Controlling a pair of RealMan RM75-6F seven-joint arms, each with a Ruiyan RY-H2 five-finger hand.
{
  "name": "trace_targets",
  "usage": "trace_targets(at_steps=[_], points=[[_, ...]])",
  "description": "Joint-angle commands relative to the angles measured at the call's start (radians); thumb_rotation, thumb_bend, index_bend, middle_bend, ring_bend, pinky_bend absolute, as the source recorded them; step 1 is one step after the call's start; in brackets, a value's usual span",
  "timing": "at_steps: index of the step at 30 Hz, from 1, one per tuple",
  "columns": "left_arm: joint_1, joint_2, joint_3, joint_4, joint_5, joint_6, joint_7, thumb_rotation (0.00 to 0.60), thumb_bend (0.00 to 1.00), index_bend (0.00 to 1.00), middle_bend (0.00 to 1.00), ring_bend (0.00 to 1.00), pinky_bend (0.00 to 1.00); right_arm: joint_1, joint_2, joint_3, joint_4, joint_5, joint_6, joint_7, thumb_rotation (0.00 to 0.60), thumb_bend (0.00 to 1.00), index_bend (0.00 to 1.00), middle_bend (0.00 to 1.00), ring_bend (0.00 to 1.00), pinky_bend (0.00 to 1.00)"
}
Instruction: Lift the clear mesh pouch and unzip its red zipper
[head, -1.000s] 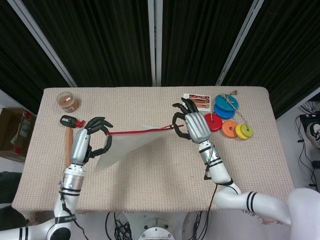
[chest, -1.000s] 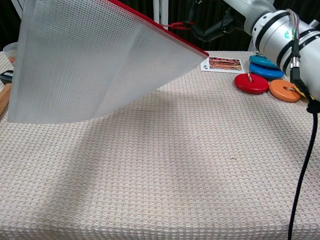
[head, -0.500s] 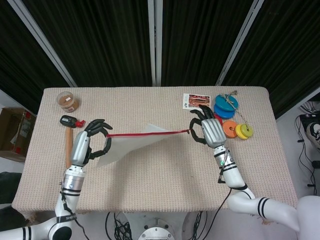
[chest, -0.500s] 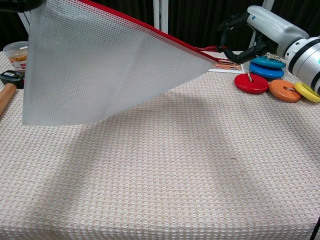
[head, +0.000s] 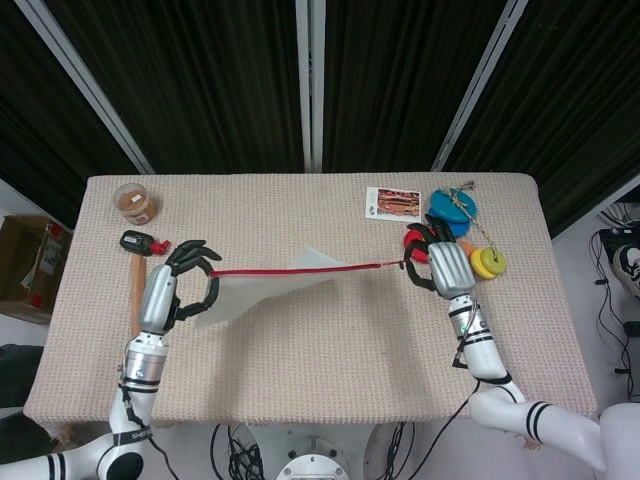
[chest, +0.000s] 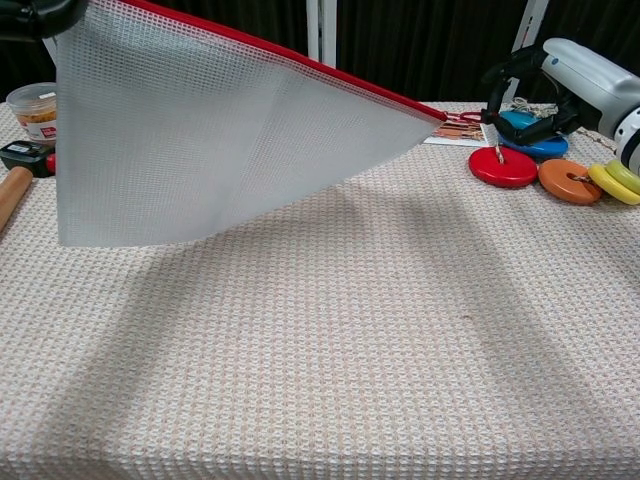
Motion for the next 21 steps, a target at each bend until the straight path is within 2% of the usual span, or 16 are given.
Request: trace_targets(at_steps=[1, 5, 7, 9, 11, 13, 15, 17, 21], points=[[-0.002, -0.002, -0.001, 0.0, 0.003, -0.003, 0.001, 0.583, 0.55, 0.67, 0.38, 0.21, 0.33, -0.006, -0.003, 0.002, 0.007, -0.002, -0.003, 0.008, 0.6, 0.58, 0.76, 0.19, 0.0, 0.0], [-0.003, -0.003, -0.001, 0.001, 0.008, -0.004, 0.007, 0.582, 0.55, 0.67, 0.38, 0.21, 0.33, -0.007, -0.002, 0.005, 0.004, -0.016, -0.003, 0.011, 0.6, 0.58, 0.76, 0.19, 0.0, 0.0], [-0.002, 0.003, 0.008, -0.003, 0.011, -0.011, 0.017, 0.58, 0.49, 0.62, 0.37, 0.2, 0.33, -0.009, 0.003, 0.001, -0.003, -0.026, -0.006, 0.009, 0.6, 0.58, 0.74, 0.18, 0.0, 0.0], [0.0, 0.022, 0.026, -0.014, 0.023, -0.025, 0.027, 0.581, 0.38, 0.5, 0.35, 0.19, 0.3, -0.013, 0.009, -0.007, -0.012, -0.036, -0.01, 0.009, 0.6, 0.58, 0.7, 0.18, 0.0, 0.0], [0.001, 0.043, 0.044, -0.021, 0.038, -0.039, 0.04, 0.539, 0.3, 0.38, 0.31, 0.16, 0.25, -0.017, 0.018, -0.017, -0.017, -0.045, -0.017, 0.008, 0.6, 0.55, 0.63, 0.17, 0.0, 0.0], [0.005, 0.066, 0.067, -0.025, 0.062, -0.047, 0.061, 0.469, 0.26, 0.32, 0.28, 0.14, 0.23, -0.024, 0.027, -0.03, -0.017, -0.055, -0.023, 0.003, 0.6, 0.5, 0.54, 0.15, 0.0, 0.0], [0.009, 0.085, 0.092, -0.03, 0.086, -0.055, 0.08, 0.417, 0.23, 0.3, 0.26, 0.13, 0.21, -0.03, 0.041, -0.047, -0.02, -0.062, -0.037, -0.005, 0.6, 0.47, 0.46, 0.13, 0.0, 0.0], [0.012, 0.104, 0.116, -0.038, 0.107, -0.066, 0.093, 0.389, 0.21, 0.28, 0.26, 0.13, 0.21, -0.035, 0.053, -0.06, -0.021, -0.068, -0.049, -0.014, 0.6, 0.44, 0.39, 0.11, 0.0, 0.0], [0.013, 0.145, 0.164, -0.06, 0.16, -0.09, 0.125, 0.367, 0.19, 0.25, 0.24, 0.13, 0.2, -0.04, 0.065, -0.073, -0.009, -0.05, -0.095, -0.03, 0.6, 0.37, 0.32, 0.07, 0.0, 0.0]])
